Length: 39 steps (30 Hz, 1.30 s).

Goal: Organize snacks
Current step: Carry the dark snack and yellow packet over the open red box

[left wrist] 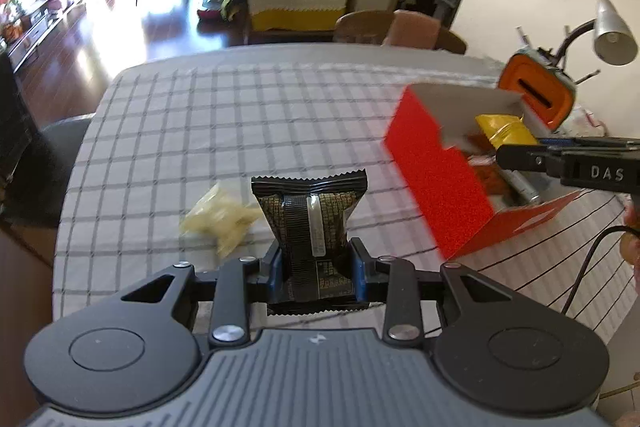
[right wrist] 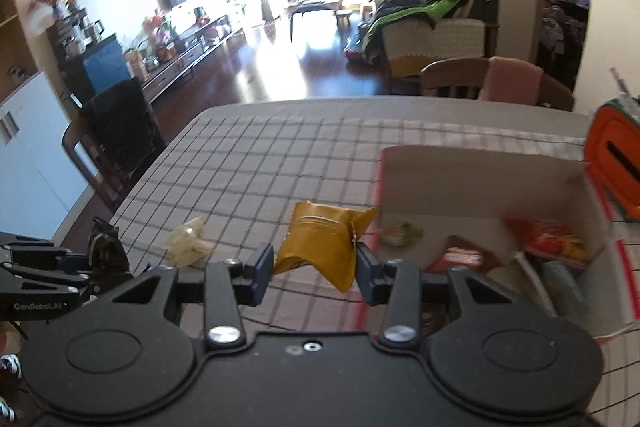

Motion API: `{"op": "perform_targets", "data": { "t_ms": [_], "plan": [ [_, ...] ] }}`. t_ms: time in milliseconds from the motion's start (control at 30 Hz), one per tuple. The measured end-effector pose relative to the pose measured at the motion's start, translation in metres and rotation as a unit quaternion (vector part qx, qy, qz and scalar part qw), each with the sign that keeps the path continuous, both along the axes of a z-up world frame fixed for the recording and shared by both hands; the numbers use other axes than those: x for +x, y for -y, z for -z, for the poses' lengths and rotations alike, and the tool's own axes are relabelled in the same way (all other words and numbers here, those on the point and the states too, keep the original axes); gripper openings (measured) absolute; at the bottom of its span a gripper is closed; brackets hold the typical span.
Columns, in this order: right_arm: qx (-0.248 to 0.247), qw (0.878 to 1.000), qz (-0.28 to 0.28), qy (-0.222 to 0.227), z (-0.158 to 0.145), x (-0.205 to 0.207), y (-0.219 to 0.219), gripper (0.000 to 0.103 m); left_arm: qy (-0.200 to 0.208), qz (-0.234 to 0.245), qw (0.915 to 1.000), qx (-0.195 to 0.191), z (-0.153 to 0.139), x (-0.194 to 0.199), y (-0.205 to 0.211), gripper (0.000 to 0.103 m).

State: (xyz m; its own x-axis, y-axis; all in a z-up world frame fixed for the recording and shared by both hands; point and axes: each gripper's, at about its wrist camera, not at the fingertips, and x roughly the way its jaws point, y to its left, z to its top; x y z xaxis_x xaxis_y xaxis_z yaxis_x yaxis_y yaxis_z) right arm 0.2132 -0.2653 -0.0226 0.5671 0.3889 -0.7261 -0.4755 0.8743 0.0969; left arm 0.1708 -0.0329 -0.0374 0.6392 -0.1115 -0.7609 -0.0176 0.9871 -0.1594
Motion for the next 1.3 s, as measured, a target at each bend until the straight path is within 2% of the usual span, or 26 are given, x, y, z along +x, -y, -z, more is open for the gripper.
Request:
{"op": "perform_targets", "data": {
  "t_ms": [267,433,733,1067,1300],
  "plan": [
    [-0.01,0.999,0.035,0.019,-0.007,0.014,0.058,0.042,0.013,0.039,0.9992,-0.001,-0.017,0.036,0.058,0.032],
    [-0.019,0.998,0.055,0.021,-0.005,0.024,0.096,0.042,0.006,0.06,0.9982,0.001,-0.018,0.06,0.096,0.032],
    [-0.026,0.997,0.077,0.006,0.006,0.045,0.155,0.042,-0.003,0.085,0.9962,0.014,-0.017,0.095,0.157,0.032],
    [-0.046,0.997,0.055,-0.023,0.026,0.071,0.18,0.042,-0.075,0.088,0.9933,0.003,0.01,0.149,0.202,0.032],
    [-0.06,0.996,0.035,-0.051,0.048,0.087,0.172,0.042,-0.118,0.076,0.9898,0.024,0.028,0.191,0.218,0.032]
  ]
}}
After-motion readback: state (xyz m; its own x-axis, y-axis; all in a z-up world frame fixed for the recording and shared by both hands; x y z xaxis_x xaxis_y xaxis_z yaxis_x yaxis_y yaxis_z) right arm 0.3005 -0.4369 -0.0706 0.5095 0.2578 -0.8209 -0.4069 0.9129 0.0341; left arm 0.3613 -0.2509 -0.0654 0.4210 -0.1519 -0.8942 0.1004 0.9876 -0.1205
